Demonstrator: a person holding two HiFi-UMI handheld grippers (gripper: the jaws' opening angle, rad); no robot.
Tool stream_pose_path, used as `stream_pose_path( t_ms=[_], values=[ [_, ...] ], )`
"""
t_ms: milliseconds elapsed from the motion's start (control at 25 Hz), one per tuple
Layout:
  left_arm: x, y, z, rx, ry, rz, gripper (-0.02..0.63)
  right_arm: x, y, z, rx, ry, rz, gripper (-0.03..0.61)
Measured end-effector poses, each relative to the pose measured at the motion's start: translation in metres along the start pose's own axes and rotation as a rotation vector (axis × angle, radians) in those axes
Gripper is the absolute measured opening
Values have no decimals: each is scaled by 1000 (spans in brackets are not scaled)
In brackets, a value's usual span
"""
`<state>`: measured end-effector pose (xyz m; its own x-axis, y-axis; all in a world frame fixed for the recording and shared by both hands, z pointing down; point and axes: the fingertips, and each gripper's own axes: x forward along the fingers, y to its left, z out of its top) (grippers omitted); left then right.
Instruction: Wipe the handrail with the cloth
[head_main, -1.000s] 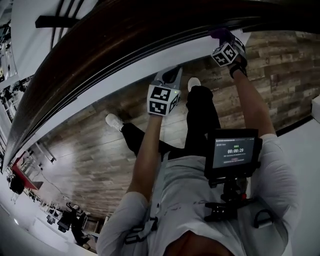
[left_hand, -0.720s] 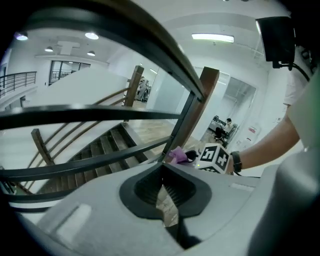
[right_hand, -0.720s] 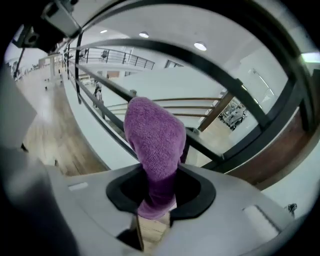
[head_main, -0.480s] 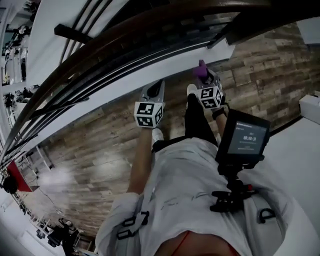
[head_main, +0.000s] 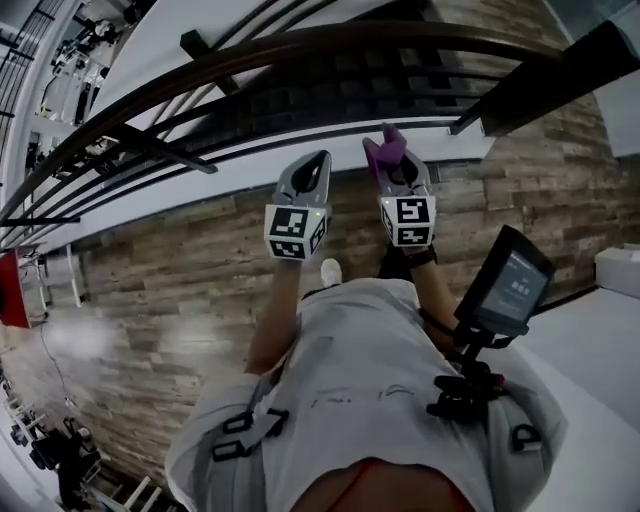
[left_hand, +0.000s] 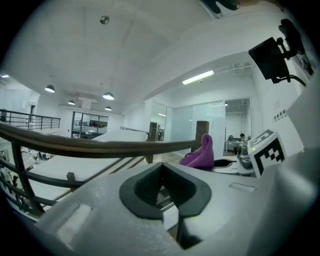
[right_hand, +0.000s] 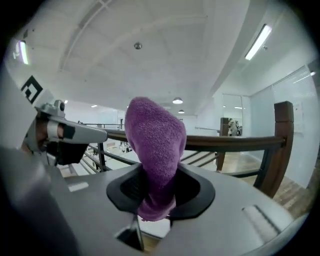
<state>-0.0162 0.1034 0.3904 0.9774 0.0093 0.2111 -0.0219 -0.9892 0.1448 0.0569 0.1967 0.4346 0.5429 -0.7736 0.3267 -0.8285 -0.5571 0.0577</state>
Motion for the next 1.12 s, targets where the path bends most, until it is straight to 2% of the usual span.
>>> stream_pose_path(
  t_ms=[120, 240, 400, 480, 720, 920, 1120],
  values=[
    [-28, 7, 34, 10, -71, 41, -2, -19, 24, 52, -4, -96, 25, 109],
    [-31, 5, 56, 23, -122, 76, -2, -29, 21, 85, -25, -160, 38, 109],
    [-33, 3, 86, -66, -219, 77, -2, -38, 12, 122, -47, -210, 33, 109],
    [-30, -6, 98, -58, -238, 70, -1, -44, 4, 133, -48, -224, 18, 109],
    [-6, -35, 107, -19, -235, 29, -1, -52, -28, 127, -34, -207, -23, 109],
    [14, -67, 114, -12, -255, -81, 0, -50, -55, 116, -6, -172, -41, 109],
    [45, -87, 114, -3, -243, -106, 0, -43, -86, 109, -1, -159, -48, 109]
  ],
)
